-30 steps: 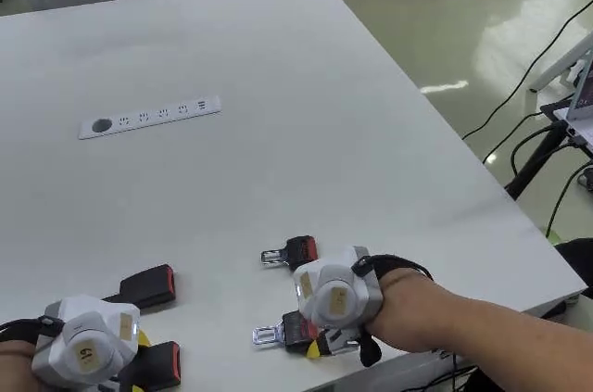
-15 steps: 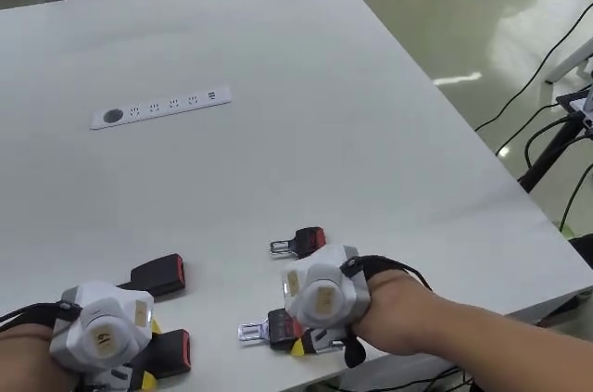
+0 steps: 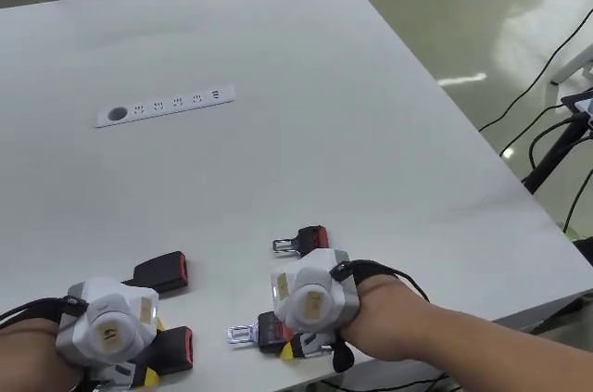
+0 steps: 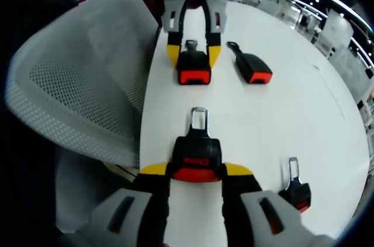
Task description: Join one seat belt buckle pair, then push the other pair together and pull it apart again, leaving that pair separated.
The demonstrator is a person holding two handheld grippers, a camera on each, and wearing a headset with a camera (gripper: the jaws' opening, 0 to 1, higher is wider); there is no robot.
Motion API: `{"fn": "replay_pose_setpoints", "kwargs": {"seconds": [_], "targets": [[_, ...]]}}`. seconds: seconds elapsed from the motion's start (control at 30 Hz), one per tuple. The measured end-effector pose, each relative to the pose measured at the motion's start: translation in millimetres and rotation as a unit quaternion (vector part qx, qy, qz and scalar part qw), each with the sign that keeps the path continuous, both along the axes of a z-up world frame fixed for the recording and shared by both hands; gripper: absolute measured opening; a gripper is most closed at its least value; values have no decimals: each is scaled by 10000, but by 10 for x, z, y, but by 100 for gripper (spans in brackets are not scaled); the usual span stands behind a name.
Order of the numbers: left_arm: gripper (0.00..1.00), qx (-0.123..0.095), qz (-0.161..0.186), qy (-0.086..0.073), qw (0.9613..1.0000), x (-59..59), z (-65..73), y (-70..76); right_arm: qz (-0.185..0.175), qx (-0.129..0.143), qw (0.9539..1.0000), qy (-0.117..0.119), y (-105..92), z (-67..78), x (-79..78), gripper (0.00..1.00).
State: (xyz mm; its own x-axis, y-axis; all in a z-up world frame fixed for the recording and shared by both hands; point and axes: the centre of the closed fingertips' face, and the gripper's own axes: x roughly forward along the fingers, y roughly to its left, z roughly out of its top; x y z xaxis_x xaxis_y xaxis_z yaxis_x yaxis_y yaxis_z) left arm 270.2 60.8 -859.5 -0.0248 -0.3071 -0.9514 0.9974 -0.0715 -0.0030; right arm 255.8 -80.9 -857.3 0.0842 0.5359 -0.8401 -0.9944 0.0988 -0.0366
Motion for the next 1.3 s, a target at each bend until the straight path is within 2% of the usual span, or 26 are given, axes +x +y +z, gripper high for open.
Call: {"fn": "replay_pose_setpoints", "kwargs": {"seconds": [0.63,1.3], "targets": [[34,25,-15,-15,10000,1,-2,0,-69,112,9999,1,132,4,16,34],[34,30,20,-11,10000,-7,-2,-8,74,185,9998,-26,420,8,15,34]]}}
